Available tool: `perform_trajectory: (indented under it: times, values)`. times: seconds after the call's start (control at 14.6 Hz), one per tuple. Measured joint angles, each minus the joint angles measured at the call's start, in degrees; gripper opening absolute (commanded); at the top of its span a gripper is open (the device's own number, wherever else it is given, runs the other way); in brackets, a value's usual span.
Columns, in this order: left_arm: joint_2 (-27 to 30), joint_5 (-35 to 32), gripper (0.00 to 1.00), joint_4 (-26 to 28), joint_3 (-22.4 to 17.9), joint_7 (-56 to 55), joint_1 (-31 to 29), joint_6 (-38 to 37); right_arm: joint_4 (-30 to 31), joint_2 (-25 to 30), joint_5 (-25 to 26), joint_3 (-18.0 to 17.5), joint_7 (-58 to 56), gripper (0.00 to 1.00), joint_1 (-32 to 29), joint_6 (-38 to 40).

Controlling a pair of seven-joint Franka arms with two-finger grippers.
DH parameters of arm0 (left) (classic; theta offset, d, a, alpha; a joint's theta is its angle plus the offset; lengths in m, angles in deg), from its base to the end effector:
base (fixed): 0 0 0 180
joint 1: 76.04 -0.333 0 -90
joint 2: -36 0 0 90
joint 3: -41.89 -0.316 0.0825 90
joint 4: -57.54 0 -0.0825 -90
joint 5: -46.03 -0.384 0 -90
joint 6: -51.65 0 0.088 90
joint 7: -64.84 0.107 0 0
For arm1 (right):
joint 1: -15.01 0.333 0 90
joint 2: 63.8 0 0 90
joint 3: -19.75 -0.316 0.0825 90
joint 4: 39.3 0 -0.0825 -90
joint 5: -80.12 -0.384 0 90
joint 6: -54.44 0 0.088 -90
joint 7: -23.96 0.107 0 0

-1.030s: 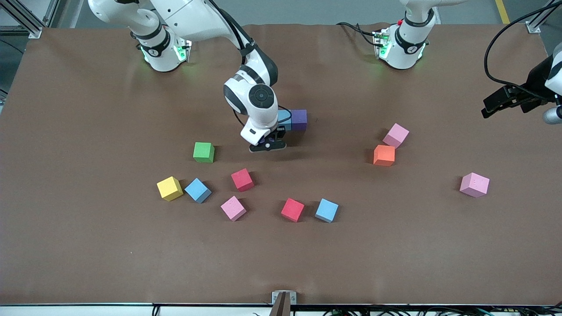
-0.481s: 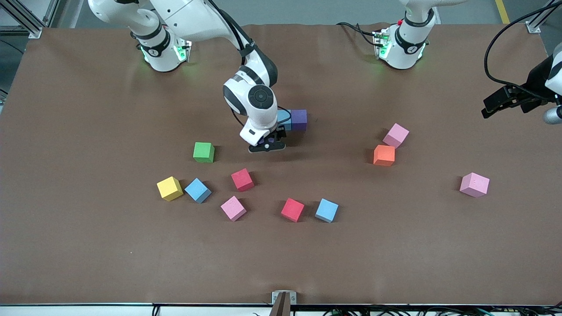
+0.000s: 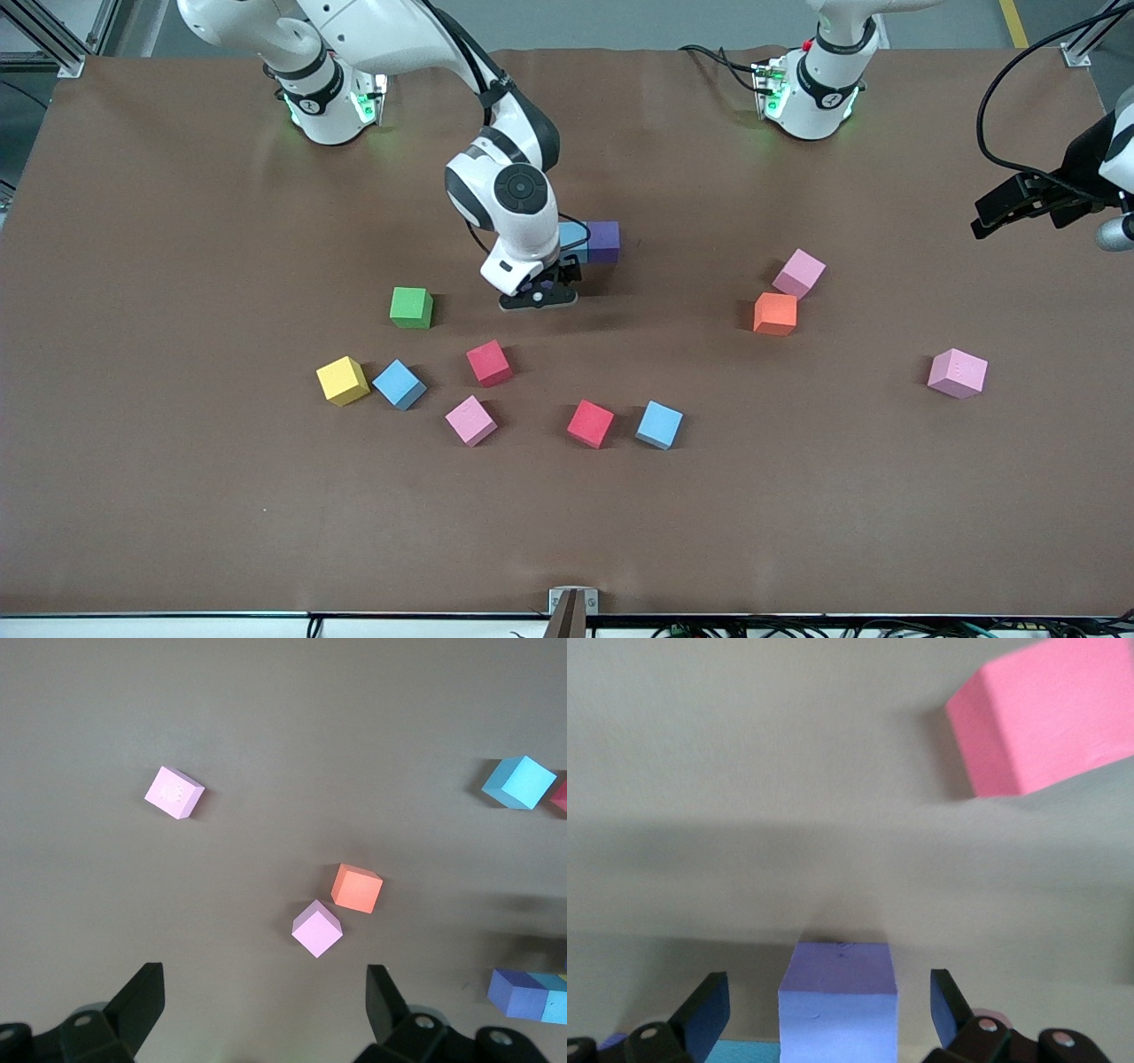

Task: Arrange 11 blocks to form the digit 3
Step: 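Release the purple block and grasp the yellow block with the right gripper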

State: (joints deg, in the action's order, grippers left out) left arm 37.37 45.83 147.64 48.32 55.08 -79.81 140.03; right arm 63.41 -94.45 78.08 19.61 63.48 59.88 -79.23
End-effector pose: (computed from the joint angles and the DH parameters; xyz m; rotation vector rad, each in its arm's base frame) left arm 0.5438 -0.0257 0.6343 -3.1287 -0.1943 0.0087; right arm 0.4638 0.4646 0.2526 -3.1159 -0.1106 0.0221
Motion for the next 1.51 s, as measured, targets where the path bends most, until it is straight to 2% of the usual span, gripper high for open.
perform_trajectory:
  times: [0.21,0.62,0.96,1.17,1.51]
  values:
    - [0.00,0.00,1.00,0.01,0.00,0.00,0.00,0.00,-0.02,2.51,-3.31,0.31,0.27,1.00,-2.67,1.44]
    - [-0.01,0.00,1.00,0.03,0.02,0.00,0.01,0.00,-0.04,5.36,-3.49,3.35,0.20,1.00,-10.39,7.65]
    - [-0.08,0.00,1.00,0.07,0.01,0.00,0.01,0.00,-0.03,6.42,0.74,6.40,-0.91,1.00,-13.55,8.82]
    - [-0.32,0.00,1.00,0.09,0.01,0.00,0.01,0.01,0.24,6.42,2.33,6.79,-11.89,1.00,-17.28,8.87]
    - [-0.61,0.00,1.00,0.09,0.01,0.00,0.00,0.35,0.56,6.13,2.38,6.85,-40.62,1.00,-25.67,7.44]
